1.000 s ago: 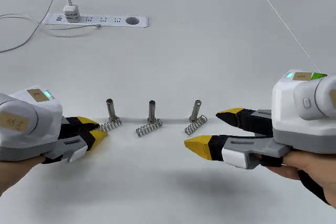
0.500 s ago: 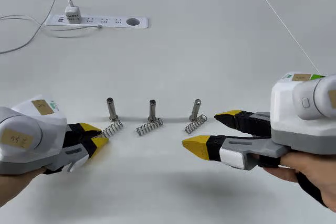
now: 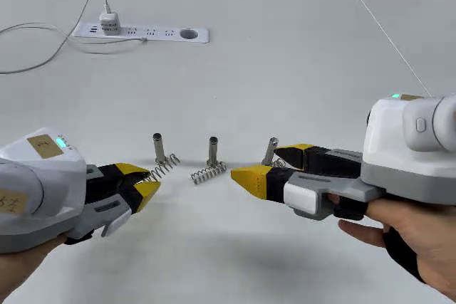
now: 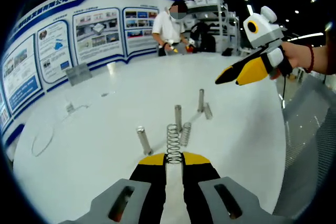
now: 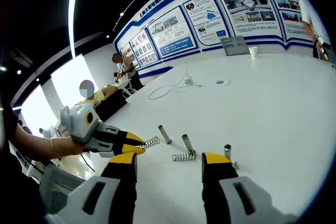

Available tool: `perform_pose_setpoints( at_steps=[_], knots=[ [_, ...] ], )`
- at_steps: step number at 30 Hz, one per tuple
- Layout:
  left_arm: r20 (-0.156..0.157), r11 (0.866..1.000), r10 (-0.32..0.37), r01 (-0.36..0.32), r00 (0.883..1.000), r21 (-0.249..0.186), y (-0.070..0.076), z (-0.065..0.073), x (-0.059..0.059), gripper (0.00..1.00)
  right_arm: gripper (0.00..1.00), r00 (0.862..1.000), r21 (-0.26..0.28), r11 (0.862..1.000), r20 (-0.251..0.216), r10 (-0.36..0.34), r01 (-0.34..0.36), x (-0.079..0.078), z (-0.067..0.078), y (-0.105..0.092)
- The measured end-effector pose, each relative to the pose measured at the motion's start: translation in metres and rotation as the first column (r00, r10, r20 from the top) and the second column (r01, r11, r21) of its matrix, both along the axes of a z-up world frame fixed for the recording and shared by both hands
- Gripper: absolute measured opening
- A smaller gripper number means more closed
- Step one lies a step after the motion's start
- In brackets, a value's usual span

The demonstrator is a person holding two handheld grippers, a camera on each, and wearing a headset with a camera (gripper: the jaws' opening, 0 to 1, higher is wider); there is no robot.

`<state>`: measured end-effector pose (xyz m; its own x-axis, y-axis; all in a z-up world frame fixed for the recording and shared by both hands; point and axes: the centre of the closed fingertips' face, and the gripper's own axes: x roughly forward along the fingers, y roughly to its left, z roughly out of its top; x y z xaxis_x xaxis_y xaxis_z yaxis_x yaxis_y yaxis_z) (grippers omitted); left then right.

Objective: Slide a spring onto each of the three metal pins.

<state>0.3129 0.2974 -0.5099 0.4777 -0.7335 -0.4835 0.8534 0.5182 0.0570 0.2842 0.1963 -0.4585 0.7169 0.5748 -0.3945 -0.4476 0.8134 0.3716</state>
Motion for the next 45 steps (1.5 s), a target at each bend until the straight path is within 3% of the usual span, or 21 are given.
perform_pose_setpoints(
  at_steps=[7, 21, 32, 38, 45],
  knots=[
    [0.037, 0.998, 0.003, 0.0, 0.999, -0.064, -0.009, 0.025, -0.01, 0.1, 0.48, 1.0, 0.108, 0.994, 0.012, 0.0, -0.001, 0.006, 0.015, 0.02],
    [0.11, 0.982, 0.015, 0.006, 0.994, -0.187, -0.023, 0.066, -0.023, 0.1, 0.38, 0.999, 0.213, 0.977, 0.035, -0.015, 0.007, 0.016, 0.03, 0.04],
    [0.126, 0.967, 0.018, 0.015, 0.992, -0.255, -0.025, 0.075, -0.03, 0.1, 0.26, 1.0, 0.341, 0.94, -0.006, -0.016, 0.017, 0.017, 0.037, 0.049],
    [0.14, 0.959, 0.018, 0.023, 0.99, -0.284, -0.027, 0.082, -0.031, 0.1, 0.2, 0.999, 0.407, 0.913, -0.031, -0.012, 0.023, 0.016, 0.041, 0.053],
    [0.14, 0.954, 0.015, 0.028, 0.99, -0.299, -0.029, 0.085, -0.031, 0.1, 0.14, 0.999, 0.435, 0.9, -0.034, -0.01, 0.024, 0.015, 0.045, 0.055]
  ],
)
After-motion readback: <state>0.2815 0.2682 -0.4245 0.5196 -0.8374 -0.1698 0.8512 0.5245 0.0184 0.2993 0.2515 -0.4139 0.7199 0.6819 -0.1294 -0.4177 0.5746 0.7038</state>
